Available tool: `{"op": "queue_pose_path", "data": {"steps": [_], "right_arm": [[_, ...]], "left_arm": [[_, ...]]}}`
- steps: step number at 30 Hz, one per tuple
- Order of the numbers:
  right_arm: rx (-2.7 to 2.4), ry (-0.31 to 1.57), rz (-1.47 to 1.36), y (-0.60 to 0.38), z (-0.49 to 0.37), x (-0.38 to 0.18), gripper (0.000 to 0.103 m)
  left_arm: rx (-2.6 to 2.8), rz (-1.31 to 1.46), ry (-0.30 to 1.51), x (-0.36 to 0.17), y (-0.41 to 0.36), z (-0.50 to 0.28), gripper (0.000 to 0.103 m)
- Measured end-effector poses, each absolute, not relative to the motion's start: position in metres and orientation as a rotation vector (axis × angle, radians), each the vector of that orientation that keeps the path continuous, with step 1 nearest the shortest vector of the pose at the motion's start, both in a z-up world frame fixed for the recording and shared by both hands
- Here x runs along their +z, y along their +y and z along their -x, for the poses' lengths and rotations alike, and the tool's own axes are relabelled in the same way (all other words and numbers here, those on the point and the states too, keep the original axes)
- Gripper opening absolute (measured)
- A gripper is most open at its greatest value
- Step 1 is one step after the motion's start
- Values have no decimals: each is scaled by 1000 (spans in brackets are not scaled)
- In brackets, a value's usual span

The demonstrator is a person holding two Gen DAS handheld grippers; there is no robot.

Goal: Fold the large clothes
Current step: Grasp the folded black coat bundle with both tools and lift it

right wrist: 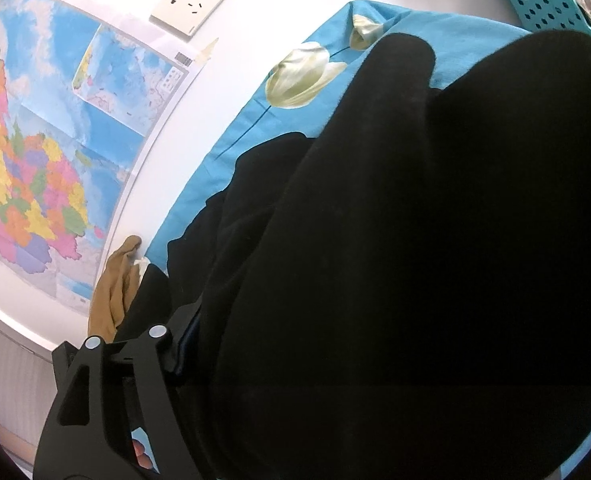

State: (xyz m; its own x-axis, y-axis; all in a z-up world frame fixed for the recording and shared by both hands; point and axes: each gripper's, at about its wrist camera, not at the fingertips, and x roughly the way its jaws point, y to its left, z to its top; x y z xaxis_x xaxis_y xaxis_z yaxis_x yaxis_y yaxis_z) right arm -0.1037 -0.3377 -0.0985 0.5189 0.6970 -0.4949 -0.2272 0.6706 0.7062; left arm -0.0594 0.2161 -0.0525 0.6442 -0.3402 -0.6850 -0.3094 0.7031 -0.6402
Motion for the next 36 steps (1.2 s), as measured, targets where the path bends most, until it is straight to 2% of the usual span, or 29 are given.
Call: {"op": "queue_pose_path", "data": {"steps": [4,5,9,11,14,20,29,36], "right_arm": [[619,864,-612,-341,102,-101,61],[628,869,-622,-342,101,-103,56],[698,895,-689,-346,96,-111,34],[719,893,-689,-346,96,-110,29],[745,880,-671,-344,98,-101,25],[813,828,-619,-338,105,-71,22],[870,716,-537,-328,119,-20,21],[910,658,-479,-316,127,17,21]], "left_arm": [[6,755,907,-49,208,59,76],[20,744,912,-49,207,60,68],[30,759,921,-51,212,61,52],[16,750,925,-51,212,59,34],[-2,702,921,-43,208,58,27],[-41,705,897,-29,212,60,25],[-101,622,777,27,212,69,25],[-144,595,744,51,215,72,25]]}}
